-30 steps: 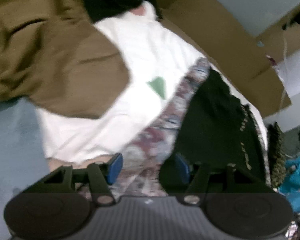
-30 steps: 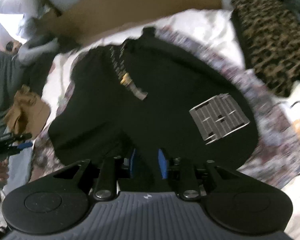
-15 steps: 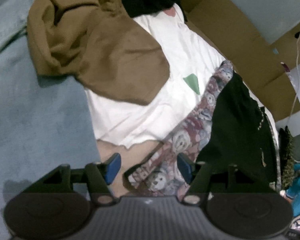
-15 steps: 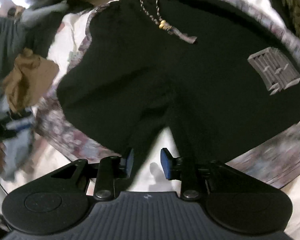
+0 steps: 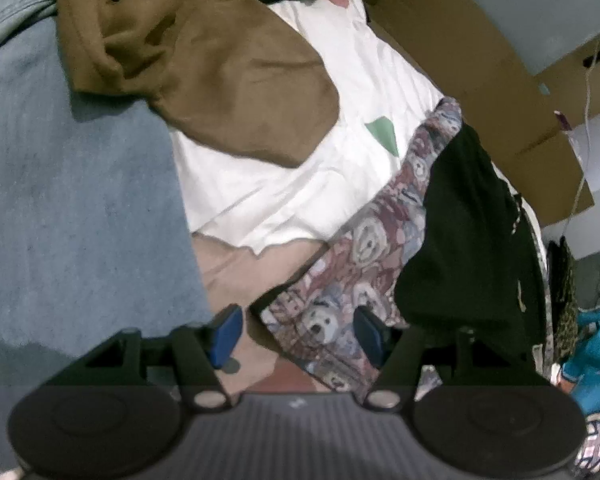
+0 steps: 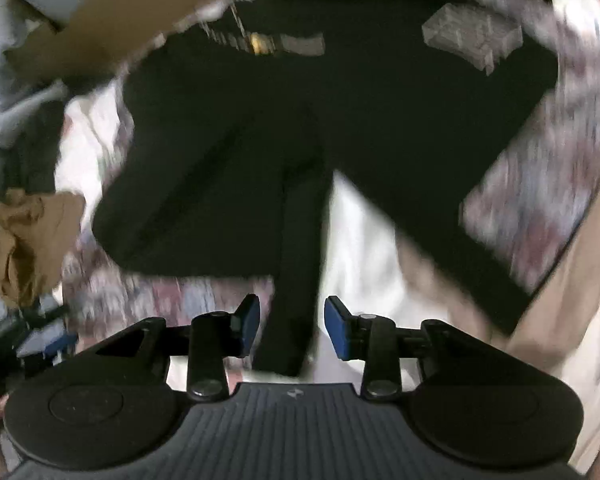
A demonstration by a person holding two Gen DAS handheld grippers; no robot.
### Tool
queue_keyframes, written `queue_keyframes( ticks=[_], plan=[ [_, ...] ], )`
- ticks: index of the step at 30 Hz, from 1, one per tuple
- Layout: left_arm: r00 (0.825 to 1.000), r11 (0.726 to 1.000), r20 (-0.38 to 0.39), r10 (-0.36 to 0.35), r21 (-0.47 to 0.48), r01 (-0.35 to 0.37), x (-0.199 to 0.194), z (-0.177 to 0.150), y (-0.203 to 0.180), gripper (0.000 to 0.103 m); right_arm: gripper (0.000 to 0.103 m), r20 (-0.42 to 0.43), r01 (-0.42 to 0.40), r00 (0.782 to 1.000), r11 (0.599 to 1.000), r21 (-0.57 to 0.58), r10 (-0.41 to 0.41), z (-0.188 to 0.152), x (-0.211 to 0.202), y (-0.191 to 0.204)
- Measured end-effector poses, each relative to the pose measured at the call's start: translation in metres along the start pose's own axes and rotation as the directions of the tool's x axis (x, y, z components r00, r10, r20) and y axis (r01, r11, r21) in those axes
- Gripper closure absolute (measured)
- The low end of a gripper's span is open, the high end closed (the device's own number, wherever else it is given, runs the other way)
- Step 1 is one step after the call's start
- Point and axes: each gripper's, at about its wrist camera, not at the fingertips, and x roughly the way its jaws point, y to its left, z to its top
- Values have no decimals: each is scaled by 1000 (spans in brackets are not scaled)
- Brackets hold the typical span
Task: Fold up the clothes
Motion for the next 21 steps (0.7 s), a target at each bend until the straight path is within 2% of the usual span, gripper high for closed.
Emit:
queue_keyframes(
  ticks=[3, 9, 13, 15, 18, 21],
  plan=[
    [1000, 1000, 11, -8, 5, 8, 0, 0, 2, 39, 60, -37, -39, 999, 999, 27, 40, -16, 11, -6],
    [999, 999, 31, -43, -5, 43, 4, 2, 5, 40, 60, -33, -86, 995, 983, 161, 92, -15, 24, -26],
    [998, 999, 35, -50, 7, 50, 9, 3, 4, 51, 60, -47, -114, 991, 974, 194, 125, -13, 35, -25],
    [998, 999, 50, -34, 20, 33, 7, 3, 3, 53, 60, -49, -142, 987, 969, 201, 155, -14, 39, -21],
    [996, 999, 84, -15, 35, 12, 3, 5, 4, 53, 60, -58, -166, 982, 962, 217, 182, -18, 42, -18],
    [996, 999, 81, -30, 44, 26, 5, 10, 6, 51, 60, -54, -169, 981, 956, 240, 187, -20, 44, -20]
  ],
)
